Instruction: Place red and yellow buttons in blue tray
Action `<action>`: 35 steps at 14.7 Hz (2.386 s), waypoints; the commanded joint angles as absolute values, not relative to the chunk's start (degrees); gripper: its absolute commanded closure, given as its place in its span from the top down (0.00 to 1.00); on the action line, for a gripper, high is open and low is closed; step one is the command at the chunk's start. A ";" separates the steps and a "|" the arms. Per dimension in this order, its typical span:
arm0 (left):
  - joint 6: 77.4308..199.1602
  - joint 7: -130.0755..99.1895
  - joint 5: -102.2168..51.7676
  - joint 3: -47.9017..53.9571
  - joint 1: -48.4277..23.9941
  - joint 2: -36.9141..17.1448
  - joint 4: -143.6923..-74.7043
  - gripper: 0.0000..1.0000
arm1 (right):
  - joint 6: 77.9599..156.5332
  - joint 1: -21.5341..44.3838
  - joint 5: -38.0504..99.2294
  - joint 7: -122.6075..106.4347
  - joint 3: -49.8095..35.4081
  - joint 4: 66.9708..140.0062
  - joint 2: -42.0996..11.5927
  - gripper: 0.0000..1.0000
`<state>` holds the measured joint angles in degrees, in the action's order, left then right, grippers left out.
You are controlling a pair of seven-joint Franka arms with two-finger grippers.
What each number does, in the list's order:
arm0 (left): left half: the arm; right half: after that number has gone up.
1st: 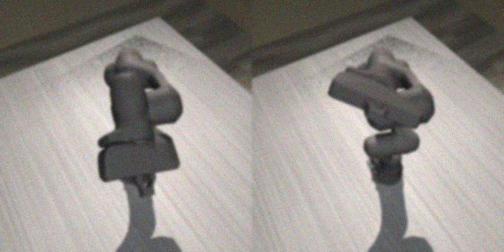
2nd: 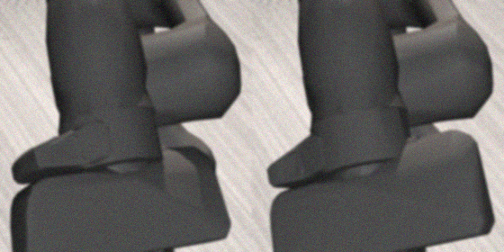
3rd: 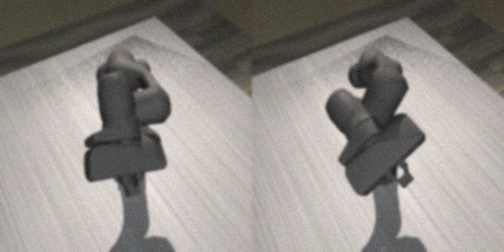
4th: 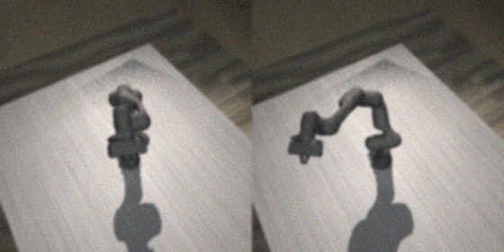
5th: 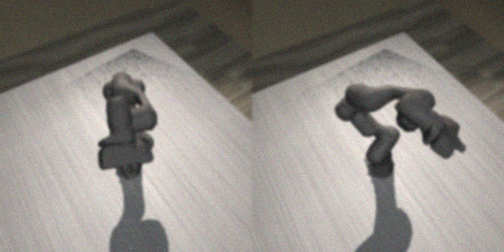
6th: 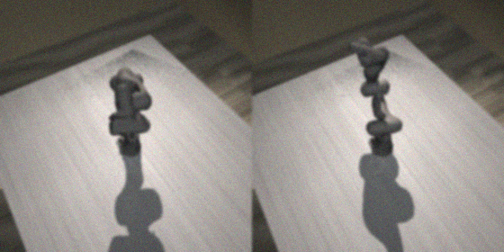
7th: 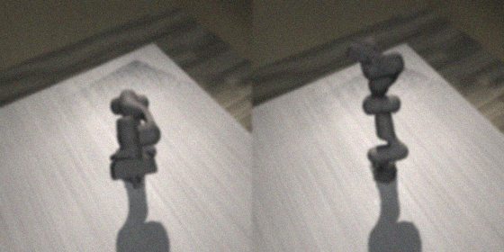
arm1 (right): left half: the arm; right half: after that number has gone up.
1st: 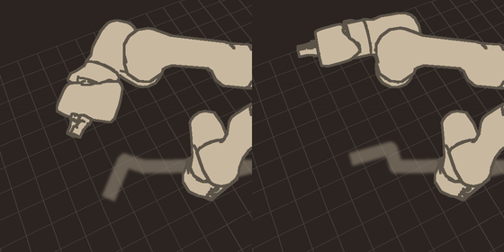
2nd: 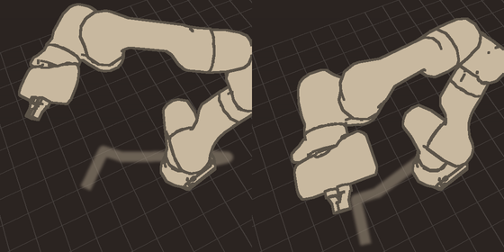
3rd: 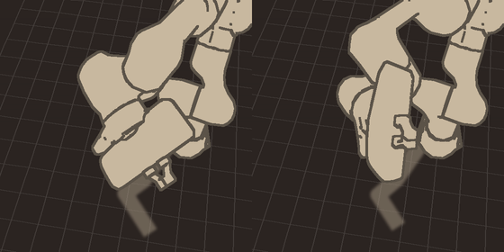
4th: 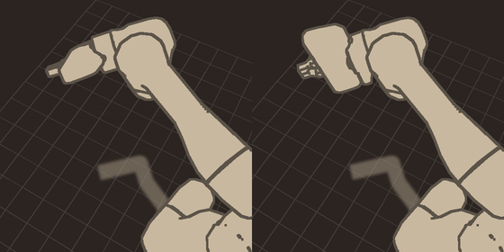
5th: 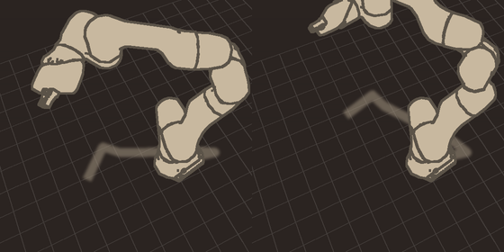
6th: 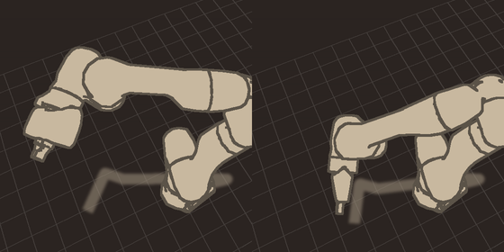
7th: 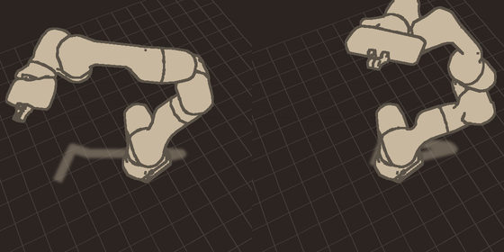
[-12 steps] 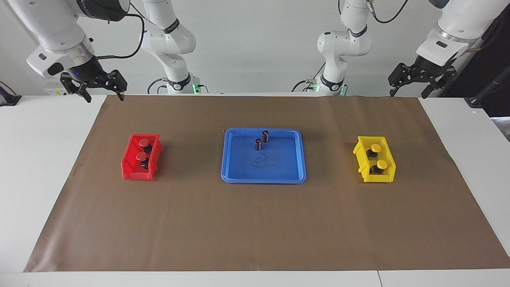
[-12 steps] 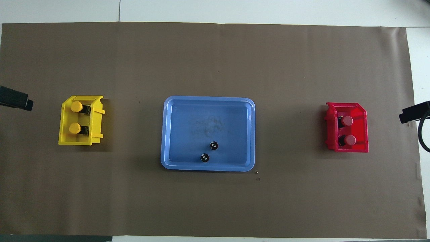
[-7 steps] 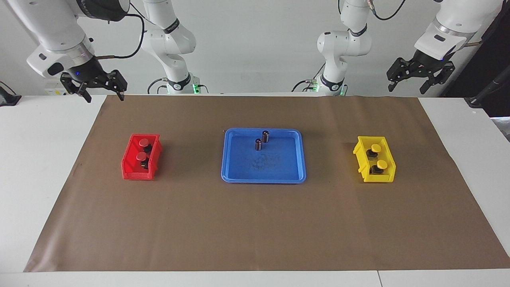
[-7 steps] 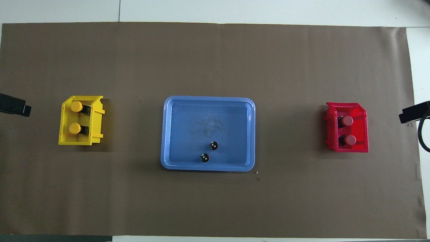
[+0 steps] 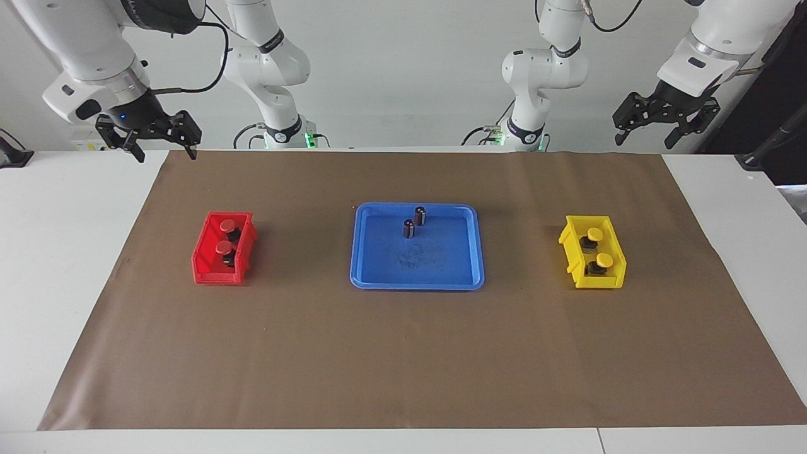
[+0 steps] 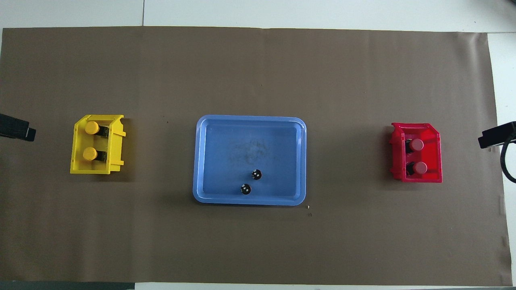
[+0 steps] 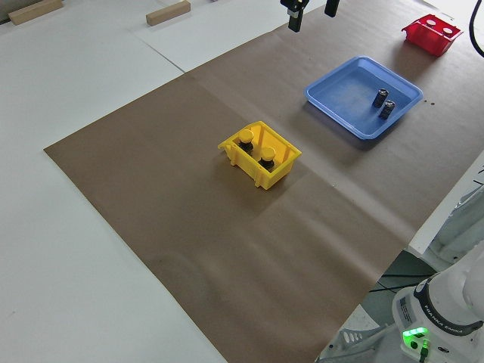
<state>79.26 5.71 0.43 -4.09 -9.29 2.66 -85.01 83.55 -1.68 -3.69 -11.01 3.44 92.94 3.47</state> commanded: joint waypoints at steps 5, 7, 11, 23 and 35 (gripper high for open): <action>94.47 7.38 0.44 -4.31 -8.17 7.04 -99.76 1.00 | 99.53 -1.93 -0.37 -11.78 3.43 108.59 9.48 0.80; 95.10 7.29 0.44 -4.22 -8.17 6.33 -99.76 1.00 | 105.18 -1.93 0.87 -11.78 3.43 113.54 9.32 0.76; 92.29 7.03 0.53 -4.13 -8.79 6.59 -99.49 1.00 | 113.54 -2.11 1.67 -11.78 3.52 116.72 2.66 0.73; 91.23 -3.77 0.17 -4.13 -8.26 7.03 -99.23 1.00 | 129.37 -2.99 1.67 -11.60 3.43 126.38 -1.14 0.67; 91.05 -2.90 0.18 -4.13 -9.05 7.12 -99.40 1.00 | 134.03 -2.90 1.67 -11.69 3.43 129.90 -1.32 0.59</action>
